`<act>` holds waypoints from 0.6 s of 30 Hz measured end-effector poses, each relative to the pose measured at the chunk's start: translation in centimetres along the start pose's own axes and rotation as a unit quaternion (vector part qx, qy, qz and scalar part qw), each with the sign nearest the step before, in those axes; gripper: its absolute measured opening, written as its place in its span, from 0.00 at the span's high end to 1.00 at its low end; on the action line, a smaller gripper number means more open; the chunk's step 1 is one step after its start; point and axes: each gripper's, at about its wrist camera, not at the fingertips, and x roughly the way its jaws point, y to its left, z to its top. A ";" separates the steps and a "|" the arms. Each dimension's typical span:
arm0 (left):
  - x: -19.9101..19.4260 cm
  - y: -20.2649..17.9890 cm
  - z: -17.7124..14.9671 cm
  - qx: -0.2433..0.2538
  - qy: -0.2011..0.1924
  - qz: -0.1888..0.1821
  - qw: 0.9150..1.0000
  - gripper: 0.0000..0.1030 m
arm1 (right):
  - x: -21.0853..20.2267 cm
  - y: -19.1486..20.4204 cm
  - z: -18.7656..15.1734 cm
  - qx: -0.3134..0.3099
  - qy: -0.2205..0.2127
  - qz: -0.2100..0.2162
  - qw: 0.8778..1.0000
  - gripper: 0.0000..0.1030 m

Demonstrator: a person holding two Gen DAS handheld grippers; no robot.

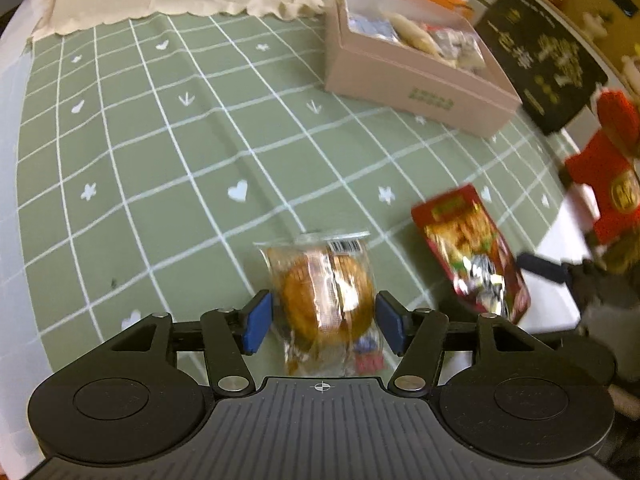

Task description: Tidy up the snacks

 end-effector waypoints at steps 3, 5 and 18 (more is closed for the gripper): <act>0.5 -0.5 0.7 0.004 -0.006 0.004 1.000 0.38 | 0.1 0.0 -0.1 0.005 -0.002 -0.002 1.000 0.00; 0.8 -0.8 0.8 0.017 -0.015 0.006 1.000 0.37 | 0.1 0.0 -0.3 0.009 -0.005 -0.004 1.000 0.00; 0.7 -1.0 -0.4 0.061 -0.052 -0.010 0.997 0.42 | 0.5 -0.7 0.6 -0.007 0.017 0.009 1.000 0.01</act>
